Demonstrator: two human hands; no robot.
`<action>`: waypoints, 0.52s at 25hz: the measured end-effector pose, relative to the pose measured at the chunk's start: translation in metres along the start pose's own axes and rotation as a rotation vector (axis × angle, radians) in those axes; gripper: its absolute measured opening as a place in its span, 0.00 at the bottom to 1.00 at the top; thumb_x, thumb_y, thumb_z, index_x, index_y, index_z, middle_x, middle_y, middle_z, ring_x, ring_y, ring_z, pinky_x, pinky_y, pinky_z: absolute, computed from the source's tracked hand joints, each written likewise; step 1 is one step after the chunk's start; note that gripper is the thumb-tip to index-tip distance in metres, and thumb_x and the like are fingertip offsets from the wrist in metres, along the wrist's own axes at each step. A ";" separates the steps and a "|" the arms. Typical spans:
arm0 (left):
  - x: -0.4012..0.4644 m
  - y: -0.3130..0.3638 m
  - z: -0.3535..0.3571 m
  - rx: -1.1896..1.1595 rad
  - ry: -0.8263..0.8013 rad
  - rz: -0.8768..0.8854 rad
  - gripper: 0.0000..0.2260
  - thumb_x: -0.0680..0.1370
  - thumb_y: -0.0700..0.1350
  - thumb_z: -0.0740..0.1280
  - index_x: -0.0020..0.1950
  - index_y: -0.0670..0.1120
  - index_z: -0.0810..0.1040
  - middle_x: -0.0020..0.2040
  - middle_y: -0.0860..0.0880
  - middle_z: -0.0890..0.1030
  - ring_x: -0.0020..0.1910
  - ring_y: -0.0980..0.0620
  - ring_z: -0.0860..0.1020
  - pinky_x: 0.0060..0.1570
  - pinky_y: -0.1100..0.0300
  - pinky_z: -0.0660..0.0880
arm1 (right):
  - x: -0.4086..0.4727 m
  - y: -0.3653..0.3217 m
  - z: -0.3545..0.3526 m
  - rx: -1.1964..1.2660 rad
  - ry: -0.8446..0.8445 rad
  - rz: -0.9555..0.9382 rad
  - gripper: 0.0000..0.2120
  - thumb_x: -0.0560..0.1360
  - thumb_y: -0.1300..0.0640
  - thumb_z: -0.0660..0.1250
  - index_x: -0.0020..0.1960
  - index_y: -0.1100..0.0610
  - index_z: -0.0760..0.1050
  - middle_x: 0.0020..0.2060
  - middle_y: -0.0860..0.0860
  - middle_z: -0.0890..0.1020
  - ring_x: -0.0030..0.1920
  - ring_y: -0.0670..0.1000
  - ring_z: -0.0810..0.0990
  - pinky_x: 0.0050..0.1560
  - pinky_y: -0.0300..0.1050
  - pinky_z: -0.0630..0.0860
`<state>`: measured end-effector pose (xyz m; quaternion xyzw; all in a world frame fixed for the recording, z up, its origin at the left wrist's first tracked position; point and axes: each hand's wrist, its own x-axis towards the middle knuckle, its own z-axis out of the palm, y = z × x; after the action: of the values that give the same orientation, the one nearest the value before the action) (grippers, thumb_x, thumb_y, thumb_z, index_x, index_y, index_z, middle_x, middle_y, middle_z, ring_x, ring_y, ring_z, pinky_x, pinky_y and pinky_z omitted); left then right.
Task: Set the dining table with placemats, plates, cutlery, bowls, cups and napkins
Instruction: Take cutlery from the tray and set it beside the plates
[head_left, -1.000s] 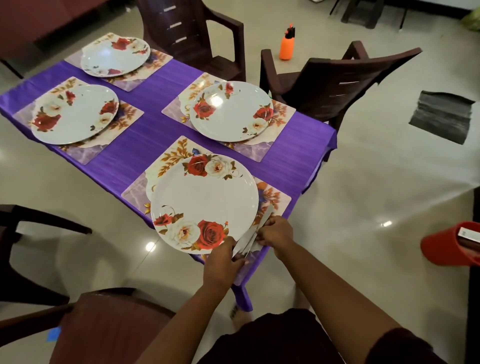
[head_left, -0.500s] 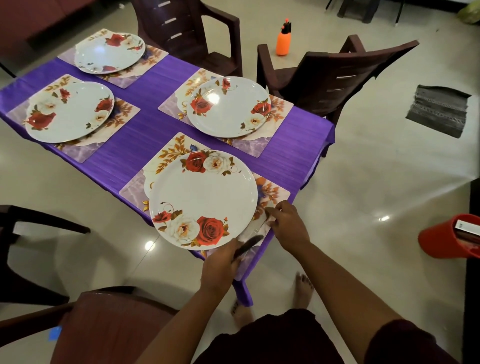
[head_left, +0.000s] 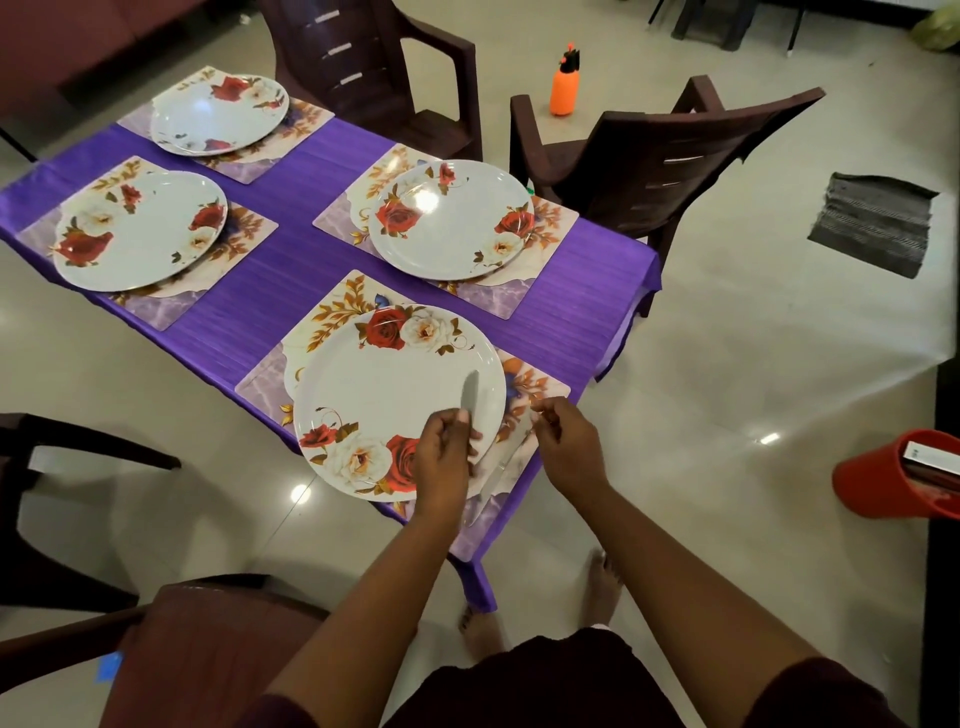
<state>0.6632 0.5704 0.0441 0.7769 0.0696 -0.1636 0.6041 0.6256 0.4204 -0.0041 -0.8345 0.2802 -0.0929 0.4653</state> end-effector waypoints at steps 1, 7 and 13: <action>0.005 0.015 0.007 -0.118 -0.005 -0.091 0.13 0.79 0.55 0.63 0.57 0.48 0.76 0.46 0.49 0.80 0.44 0.51 0.79 0.39 0.65 0.76 | 0.000 -0.006 -0.002 0.142 -0.049 0.094 0.08 0.80 0.57 0.63 0.55 0.59 0.77 0.48 0.53 0.83 0.49 0.52 0.82 0.53 0.46 0.80; 0.024 0.062 0.060 -0.433 -0.015 -0.235 0.10 0.83 0.53 0.58 0.56 0.51 0.76 0.45 0.50 0.78 0.41 0.53 0.77 0.35 0.61 0.77 | 0.006 -0.036 -0.028 0.502 -0.307 0.426 0.13 0.82 0.53 0.58 0.51 0.58 0.79 0.47 0.55 0.84 0.47 0.53 0.82 0.46 0.43 0.78; 0.035 0.092 0.137 -0.556 0.033 -0.246 0.11 0.83 0.51 0.57 0.52 0.47 0.76 0.38 0.50 0.77 0.37 0.53 0.76 0.38 0.58 0.76 | 0.051 -0.033 -0.099 0.420 -0.435 0.428 0.14 0.82 0.49 0.60 0.43 0.55 0.77 0.34 0.52 0.79 0.28 0.47 0.72 0.31 0.38 0.68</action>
<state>0.7006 0.4119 0.0874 0.5699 0.2150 -0.1976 0.7681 0.6396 0.3343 0.0724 -0.6433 0.3178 0.1304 0.6842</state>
